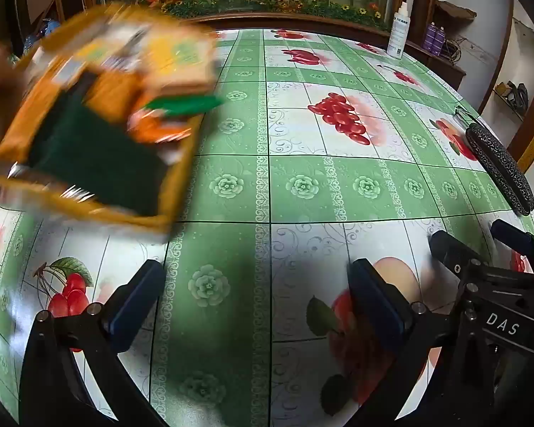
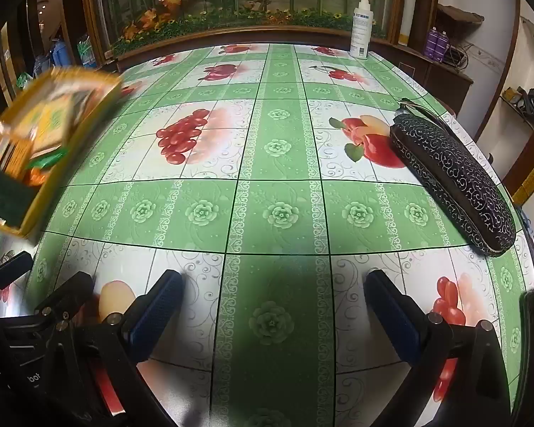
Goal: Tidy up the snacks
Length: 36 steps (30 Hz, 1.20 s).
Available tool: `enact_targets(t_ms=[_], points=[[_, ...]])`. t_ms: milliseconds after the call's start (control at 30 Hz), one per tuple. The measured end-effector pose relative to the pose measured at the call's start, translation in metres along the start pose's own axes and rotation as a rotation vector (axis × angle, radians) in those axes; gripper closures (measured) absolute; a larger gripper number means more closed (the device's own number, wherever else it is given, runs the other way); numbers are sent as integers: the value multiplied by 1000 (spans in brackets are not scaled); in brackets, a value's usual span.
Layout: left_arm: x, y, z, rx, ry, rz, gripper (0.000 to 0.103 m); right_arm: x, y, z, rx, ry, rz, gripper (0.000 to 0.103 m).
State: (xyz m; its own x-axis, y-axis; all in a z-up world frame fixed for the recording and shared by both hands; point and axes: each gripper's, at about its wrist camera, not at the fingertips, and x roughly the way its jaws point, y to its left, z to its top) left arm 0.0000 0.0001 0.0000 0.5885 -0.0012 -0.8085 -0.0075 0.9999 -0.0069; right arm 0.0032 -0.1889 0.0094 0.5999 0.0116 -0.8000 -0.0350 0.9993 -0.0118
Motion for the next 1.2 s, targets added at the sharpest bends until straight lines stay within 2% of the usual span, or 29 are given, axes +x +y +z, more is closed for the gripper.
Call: enact_targets(t_ms=[1200], points=[[1, 0, 0, 3, 1, 0, 0, 0, 0, -1, 0, 0, 1, 0]])
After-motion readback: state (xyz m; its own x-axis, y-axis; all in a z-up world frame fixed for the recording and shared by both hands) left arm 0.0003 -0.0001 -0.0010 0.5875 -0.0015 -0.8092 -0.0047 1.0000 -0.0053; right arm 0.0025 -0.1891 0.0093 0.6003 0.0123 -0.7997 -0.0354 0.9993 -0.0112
